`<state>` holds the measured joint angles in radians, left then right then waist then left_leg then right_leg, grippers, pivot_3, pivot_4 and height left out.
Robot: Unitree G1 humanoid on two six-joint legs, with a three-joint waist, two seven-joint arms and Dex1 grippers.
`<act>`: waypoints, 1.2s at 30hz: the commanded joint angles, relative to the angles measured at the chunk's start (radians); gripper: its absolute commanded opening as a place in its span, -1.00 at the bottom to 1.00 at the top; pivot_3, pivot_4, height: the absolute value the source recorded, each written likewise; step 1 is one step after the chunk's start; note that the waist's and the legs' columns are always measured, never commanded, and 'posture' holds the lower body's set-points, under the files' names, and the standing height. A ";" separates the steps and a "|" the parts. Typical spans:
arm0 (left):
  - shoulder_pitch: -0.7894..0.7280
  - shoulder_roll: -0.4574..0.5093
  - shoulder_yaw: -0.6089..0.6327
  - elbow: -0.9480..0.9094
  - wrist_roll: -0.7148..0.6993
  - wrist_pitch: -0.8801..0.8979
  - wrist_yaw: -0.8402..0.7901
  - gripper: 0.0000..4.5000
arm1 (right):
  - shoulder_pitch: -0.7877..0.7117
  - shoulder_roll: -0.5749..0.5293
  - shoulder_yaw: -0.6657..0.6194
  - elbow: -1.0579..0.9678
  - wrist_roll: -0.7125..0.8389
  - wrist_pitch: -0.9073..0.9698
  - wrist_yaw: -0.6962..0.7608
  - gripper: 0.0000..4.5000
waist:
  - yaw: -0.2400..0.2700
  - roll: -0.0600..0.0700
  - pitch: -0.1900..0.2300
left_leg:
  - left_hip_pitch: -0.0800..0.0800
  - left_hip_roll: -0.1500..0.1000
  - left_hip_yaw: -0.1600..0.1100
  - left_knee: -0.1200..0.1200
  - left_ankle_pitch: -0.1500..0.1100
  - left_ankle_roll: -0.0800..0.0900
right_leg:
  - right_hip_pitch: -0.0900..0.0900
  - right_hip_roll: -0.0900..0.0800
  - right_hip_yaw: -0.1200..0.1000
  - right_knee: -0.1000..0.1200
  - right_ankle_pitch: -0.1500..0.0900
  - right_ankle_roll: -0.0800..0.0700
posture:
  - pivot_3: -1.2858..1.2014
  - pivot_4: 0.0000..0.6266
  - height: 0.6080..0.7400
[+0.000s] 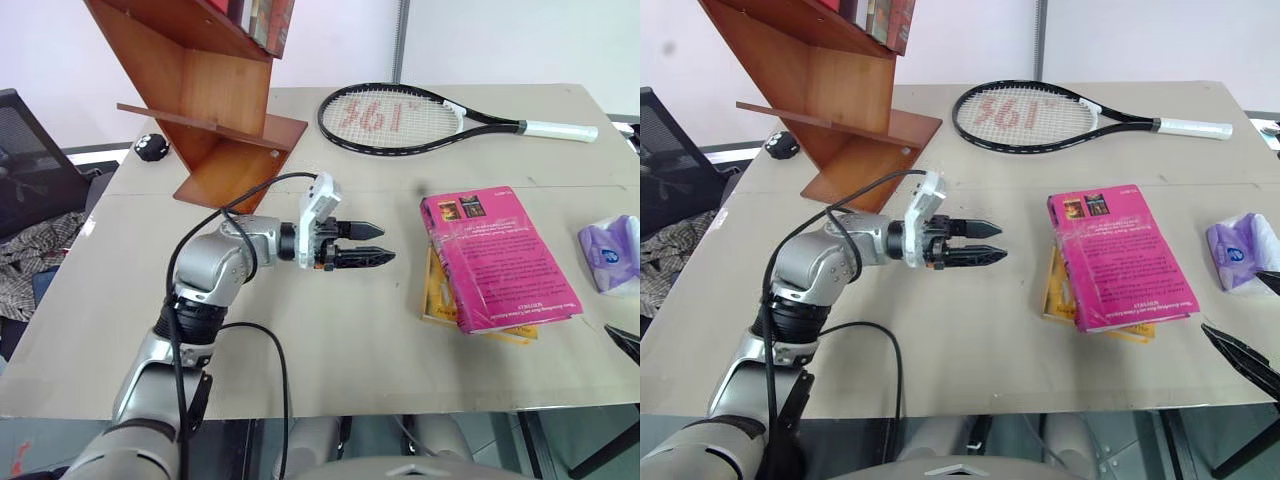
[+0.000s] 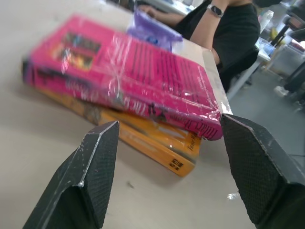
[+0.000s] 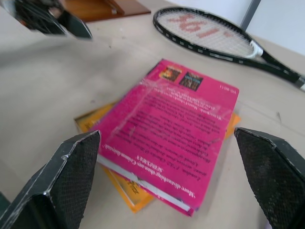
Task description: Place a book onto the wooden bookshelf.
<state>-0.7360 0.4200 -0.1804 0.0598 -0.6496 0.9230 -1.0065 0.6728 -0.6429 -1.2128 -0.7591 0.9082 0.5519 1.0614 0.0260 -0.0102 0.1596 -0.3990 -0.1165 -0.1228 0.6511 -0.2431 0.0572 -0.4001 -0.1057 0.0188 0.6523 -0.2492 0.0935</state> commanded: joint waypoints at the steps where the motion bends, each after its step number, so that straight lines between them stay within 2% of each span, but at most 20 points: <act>1: -0.091 -0.094 0.032 0.080 -0.057 0.179 0.087 0.54 | 0.045 0.027 -0.054 -0.051 0.049 -0.038 -0.026 0.98 | 0.010 -0.001 0.000 | -0.001 -0.001 0.000 0.000 0.000 0.000 | 0.000 0.000 0.000 0.000 0.000 0.000 | 0.03 -0.52 1.00; 4: -0.145 -0.171 0.067 0.161 -0.054 0.251 0.158 0.54 | 0.080 0.042 -0.034 -0.069 0.043 -0.041 -0.066 0.98 | 0.009 -0.001 0.001 | -0.001 -0.001 0.000 0.000 0.000 0.000 | 0.000 0.000 0.000 0.000 0.000 0.000 | 0.03 -0.52 1.00; 6: -0.151 -0.195 0.054 0.160 -0.037 0.239 0.172 0.54 | 0.055 0.013 0.017 -0.074 0.026 0.008 -0.182 0.98 | -0.001 -0.001 0.001 | 0.000 -0.001 0.000 0.000 0.000 0.000 | -0.001 0.000 0.001 0.000 0.000 0.000 | 0.03 -0.52 1.00; 9: -0.149 -0.183 0.066 0.117 -0.061 0.260 0.160 0.54 | -0.062 -0.060 0.159 -0.054 0.007 0.108 -0.407 0.98 | -0.014 -0.003 0.002 | 0.000 0.000 0.001 0.000 0.002 -0.005 | -0.001 -0.003 0.002 0.000 0.000 0.000 | 0.03 -0.52 1.00; 13: -0.108 -0.105 0.039 0.000 -0.048 0.179 0.077 0.54 | -0.144 -0.105 0.352 -0.049 -0.059 0.153 -0.491 0.19 | -0.011 -0.003 0.002 | -0.001 0.000 0.002 -0.001 0.002 -0.005 | -0.004 -0.003 0.005 0.003 0.000 0.000 | 0.03 -0.52 1.00; 17: 0.018 0.019 0.050 -0.184 -0.019 -0.096 -0.116 0.54 | -0.307 -0.181 0.520 0.068 -0.156 0.185 -0.563 -0.69 | -0.012 -0.002 0.002 | -0.001 0.000 0.004 -0.002 0.002 -0.006 | -0.005 -0.002 0.006 0.002 0.000 -0.001 | 0.03 -0.52 1.00; 18: 0.046 0.031 0.059 -0.204 -0.007 -0.169 -0.145 0.54 | -0.339 -0.193 0.539 0.093 -0.165 0.192 -0.565 -0.80 | -0.012 -0.003 0.002 | -0.001 0.000 0.004 -0.001 0.002 -0.006 | -0.005 -0.002 0.007 0.001 0.000 0.000 | 0.03 -0.52 1.00; 19: 0.069 0.053 0.068 -0.215 0.003 -0.225 -0.180 0.54 | -0.364 -0.217 0.562 0.121 -0.185 0.193 -0.556 -0.98 | -0.011 -0.002 0.002 | -0.001 0.000 0.005 -0.001 0.002 -0.006 | -0.005 -0.002 0.007 0.000 0.000 0.000 | 0.03 -0.52 1.00; 22: 0.104 0.152 0.103 -0.219 -0.025 -0.281 -0.317 0.54 | -0.461 -0.288 0.635 0.242 -0.261 0.193 -0.542 -0.98 | -0.008 -0.003 0.002 | -0.002 0.000 0.003 -0.001 0.002 -0.006 | -0.004 -0.001 0.005 -0.002 0.000 -0.001 | 0.03 -0.52 1.00; 26: 0.130 0.215 0.132 -0.235 -0.034 -0.344 -0.393 0.54 | -0.573 -0.359 0.754 0.398 -0.368 0.184 -0.536 -0.98 | -0.012 -0.002 0.002 | -0.002 0.000 0.003 -0.001 0.002 -0.006 | -0.004 -0.001 0.004 -0.001 0.000 -0.001 | 0.03 -0.52 1.00; 30: 0.157 0.234 0.138 -0.267 -0.034 -0.355 -0.384 0.54 | -0.667 -0.383 0.868 0.485 -0.413 0.189 -0.480 -0.98 | -0.012 -0.002 0.002 | -0.002 0.000 0.003 -0.001 0.002 -0.006 | -0.004 -0.001 0.005 -0.002 0.000 -0.001 | 0.03 -0.52 1.00; 36: 0.222 0.270 0.167 -0.321 -0.040 -0.347 -0.359 0.54 | -0.781 -0.346 1.013 0.452 -0.418 0.234 -0.438 -0.98 | -0.021 -0.002 0.003 | -0.002 0.001 0.003 -0.002 0.002 -0.006 | -0.005 -0.001 0.006 -0.002 0.000 -0.001 | 0.03 -0.52 1.00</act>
<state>-0.5236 0.6734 -0.0456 -0.2201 -0.6707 0.5822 -1.3692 -0.0783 -0.9956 -0.2143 -0.2652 0.4944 0.7756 0.6174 0.0051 -0.0124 0.1621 -0.4007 -0.1157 -0.1200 0.6493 -0.2410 0.0512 -0.4047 -0.1068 0.0245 0.6500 -0.2491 0.0930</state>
